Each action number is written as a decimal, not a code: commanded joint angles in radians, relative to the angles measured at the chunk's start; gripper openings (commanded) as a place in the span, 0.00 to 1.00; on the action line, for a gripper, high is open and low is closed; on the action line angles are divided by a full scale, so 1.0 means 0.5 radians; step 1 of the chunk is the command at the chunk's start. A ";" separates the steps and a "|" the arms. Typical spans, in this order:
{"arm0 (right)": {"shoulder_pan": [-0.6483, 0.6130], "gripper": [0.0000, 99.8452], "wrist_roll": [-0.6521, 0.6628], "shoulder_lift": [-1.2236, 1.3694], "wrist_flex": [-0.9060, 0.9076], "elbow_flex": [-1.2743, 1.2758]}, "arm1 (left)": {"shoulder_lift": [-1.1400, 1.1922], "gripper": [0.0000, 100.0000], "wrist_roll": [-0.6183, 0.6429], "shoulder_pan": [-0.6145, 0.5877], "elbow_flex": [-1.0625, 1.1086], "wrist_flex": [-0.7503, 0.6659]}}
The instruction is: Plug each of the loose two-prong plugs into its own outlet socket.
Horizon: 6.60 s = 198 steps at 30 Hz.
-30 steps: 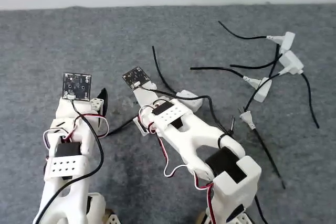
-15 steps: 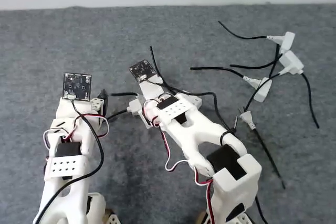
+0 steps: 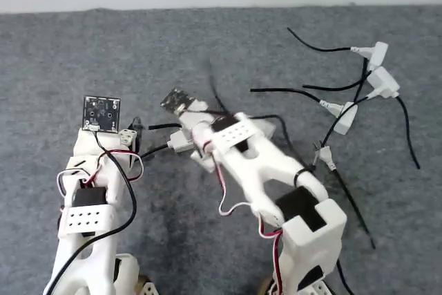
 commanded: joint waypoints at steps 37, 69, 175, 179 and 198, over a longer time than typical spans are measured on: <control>-0.219 0.39 1.163 1.241 0.916 -1.740 | -0.058 0.21 0.101 -0.206 -0.023 -0.153; -0.222 0.45 1.154 1.275 0.937 -2.041 | -0.055 0.21 0.172 -0.485 -0.118 -0.153; -0.275 0.01 1.715 1.873 1.827 -3.237 | -0.037 0.21 0.169 -0.473 -0.106 -0.199; -0.173 0.01 1.372 1.803 1.837 -3.412 | -0.037 0.21 0.169 -0.473 -0.094 -0.206; -0.044 0.01 0.773 1.048 1.843 -3.544 | -0.037 0.21 0.166 -0.442 -0.066 -0.242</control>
